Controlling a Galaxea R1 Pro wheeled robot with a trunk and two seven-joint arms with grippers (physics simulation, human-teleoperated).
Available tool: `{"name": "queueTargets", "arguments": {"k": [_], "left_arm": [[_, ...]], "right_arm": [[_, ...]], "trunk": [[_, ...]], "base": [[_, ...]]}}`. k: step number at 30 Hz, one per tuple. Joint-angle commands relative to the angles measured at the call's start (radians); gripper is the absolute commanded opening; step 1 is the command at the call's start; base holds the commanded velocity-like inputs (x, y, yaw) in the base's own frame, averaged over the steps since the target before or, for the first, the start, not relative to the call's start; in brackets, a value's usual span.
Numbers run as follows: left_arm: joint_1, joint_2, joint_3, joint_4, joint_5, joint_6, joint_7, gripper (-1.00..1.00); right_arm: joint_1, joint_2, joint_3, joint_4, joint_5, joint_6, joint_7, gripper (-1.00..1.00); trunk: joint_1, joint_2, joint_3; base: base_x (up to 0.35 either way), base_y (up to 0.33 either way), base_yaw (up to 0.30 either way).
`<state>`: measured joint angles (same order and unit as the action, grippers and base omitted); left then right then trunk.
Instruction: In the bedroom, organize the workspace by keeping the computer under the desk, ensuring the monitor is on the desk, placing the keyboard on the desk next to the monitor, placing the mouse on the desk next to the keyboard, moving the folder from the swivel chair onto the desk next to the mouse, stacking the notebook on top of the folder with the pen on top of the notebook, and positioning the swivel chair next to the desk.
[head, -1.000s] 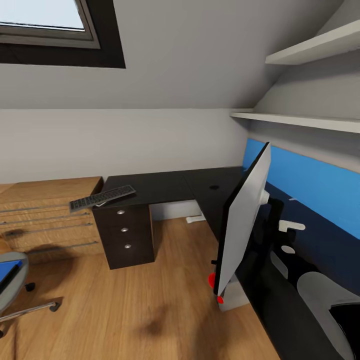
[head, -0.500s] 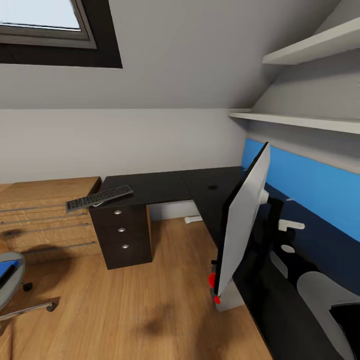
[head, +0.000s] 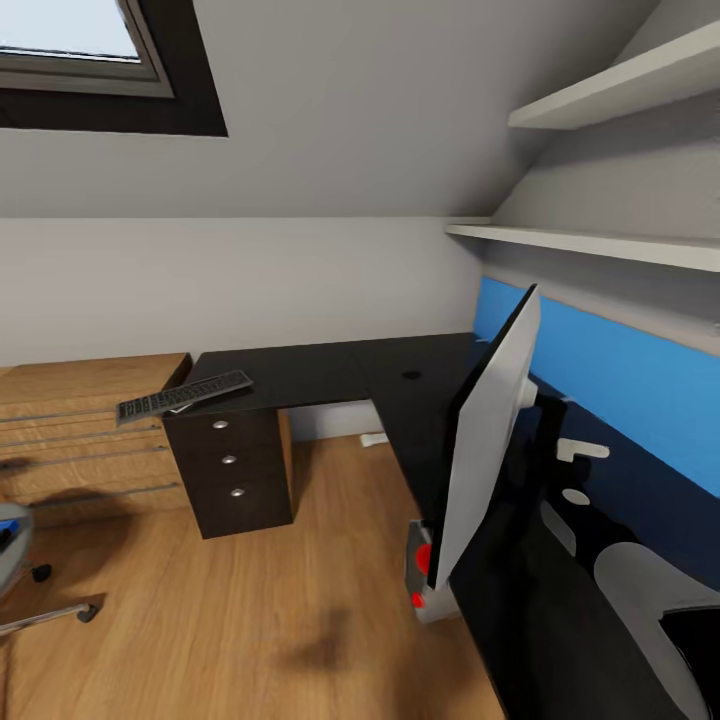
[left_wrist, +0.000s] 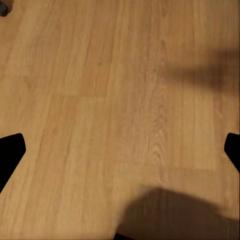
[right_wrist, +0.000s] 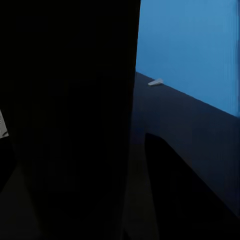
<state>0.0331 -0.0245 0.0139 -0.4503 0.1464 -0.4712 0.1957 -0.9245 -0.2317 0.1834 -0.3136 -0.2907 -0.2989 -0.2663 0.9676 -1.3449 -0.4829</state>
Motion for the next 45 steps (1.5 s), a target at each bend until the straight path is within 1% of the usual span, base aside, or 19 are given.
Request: {"name": "queueTargets", "arguments": {"k": [1,6,16,23,37,45], "left_arm": [[0.001,-0.001,0.001,-0.002,0.004,-0.002,0.000,1.00],[0.001,0.000,0.001,-0.002,0.005,-0.002,0.000,1.00],[0.001,0.000,0.001,-0.002,0.005,-0.001,0.001,1.00],[0.001,0.001,0.005,-0.002,0.005,-0.001,-0.001,1.00],[0.001,0.001,0.015,-0.002,0.005,-0.001,-0.001,1.00],[0.001,0.007,0.015,-0.002,0.005,-0.001,-0.001,1.00]], "right_arm": [[0.000,-0.001,0.010,0.028,-0.030,-0.007,-0.008,-1.00],[0.000,-0.001,0.011,0.028,-0.029,-0.006,-0.007,-1.00],[0.000,0.000,0.013,0.027,-0.028,-0.006,-0.006,-1.00],[0.000,0.000,0.013,0.027,-0.028,-0.006,-0.006,-1.00],[0.000,0.000,0.013,0.028,-0.028,-0.006,-0.005,-1.00],[0.000,0.000,0.013,0.027,-0.029,-0.006,-0.006,-1.00]], "trunk": [[0.000,0.000,-0.001],[0.000,0.000,-0.001],[0.000,0.000,-0.001],[0.000,0.000,-0.001],[0.000,0.000,-0.001],[0.000,0.000,-0.001]], "base": [[0.000,-0.269,0.000],[0.000,-0.225,0.000],[-0.001,-0.041,0.000],[-0.069,-0.149,0.000],[-0.011,-0.026,0.000],[-0.140,-0.126,0.000]]}}
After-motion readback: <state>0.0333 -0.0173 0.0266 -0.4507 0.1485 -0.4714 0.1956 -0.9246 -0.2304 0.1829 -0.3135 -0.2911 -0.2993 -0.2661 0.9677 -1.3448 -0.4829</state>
